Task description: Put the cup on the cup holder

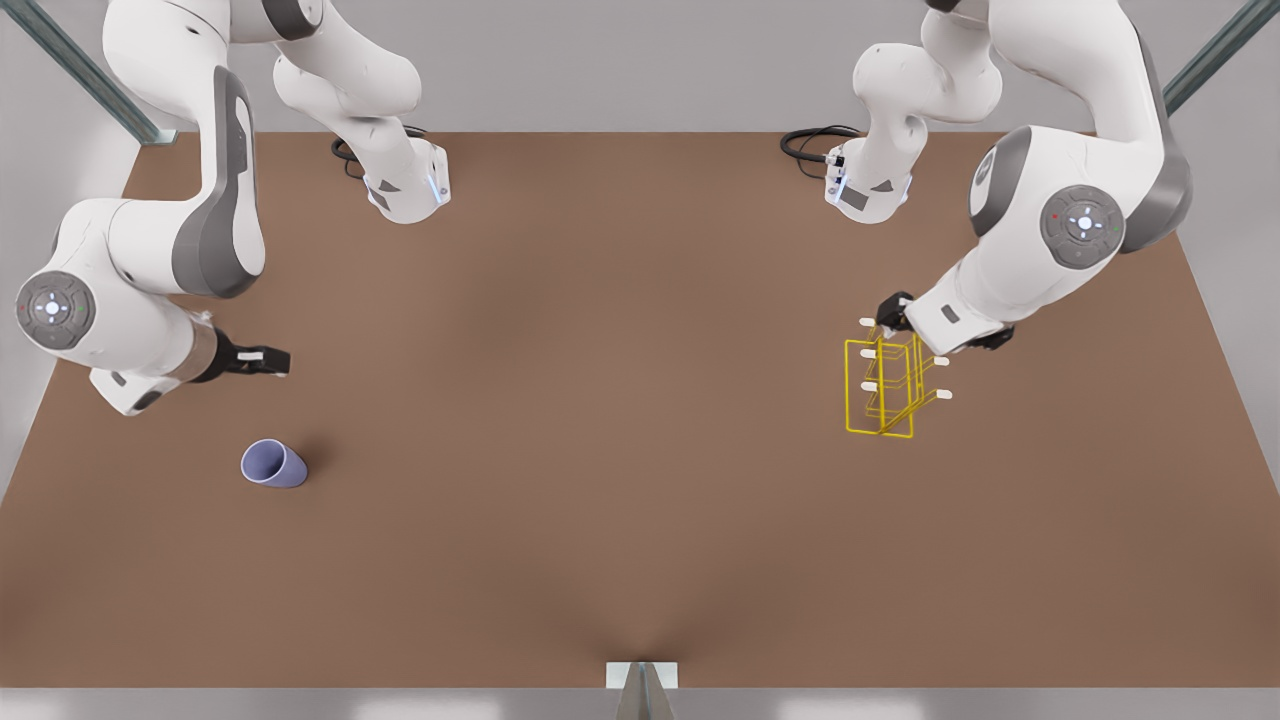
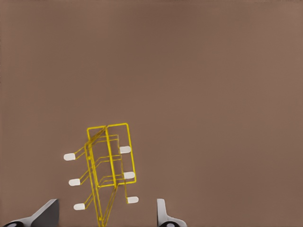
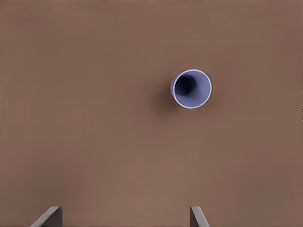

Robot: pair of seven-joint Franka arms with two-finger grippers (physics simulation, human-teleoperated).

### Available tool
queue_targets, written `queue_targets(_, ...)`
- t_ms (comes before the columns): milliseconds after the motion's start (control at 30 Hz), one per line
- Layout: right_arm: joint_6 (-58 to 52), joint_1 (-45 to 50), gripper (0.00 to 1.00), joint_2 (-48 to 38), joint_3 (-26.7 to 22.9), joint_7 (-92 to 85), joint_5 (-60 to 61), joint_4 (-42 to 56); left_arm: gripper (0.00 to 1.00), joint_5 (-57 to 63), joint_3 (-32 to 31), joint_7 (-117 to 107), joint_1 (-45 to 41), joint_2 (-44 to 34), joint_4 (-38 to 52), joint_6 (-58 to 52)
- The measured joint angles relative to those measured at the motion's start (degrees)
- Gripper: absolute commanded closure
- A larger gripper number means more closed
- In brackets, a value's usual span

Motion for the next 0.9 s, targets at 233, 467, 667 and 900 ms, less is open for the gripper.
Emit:
queue_targets(233, 3.1, -1.6, 0.0, 4.0, 0.2, -0.2, 0.0, 2.7, 0.0, 0.4, 0.3, 0.1, 0.0, 0.5, -0.2, 0.0)
queue_targets(467, 9.6, -2.2, 0.0, 19.6, 0.3, -0.4, -0.3, 12.9, 0.0, 1.2, 0.3, 0.1, -0.1, 0.5, -0.1, -1.2)
queue_targets(667, 16.9, -5.2, 0.0, 26.0, 0.3, -1.5, -0.3, 13.1, 0.0, 1.5, 0.3, 0.0, -0.1, 0.7, -0.1, -1.9)
queue_targets(900, 21.1, -5.2, 0.0, 24.9, 1.1, -2.7, -0.2, 6.0, 0.0, 1.6, 0.2, 0.0, -0.1, 1.0, -0.1, -2.4)
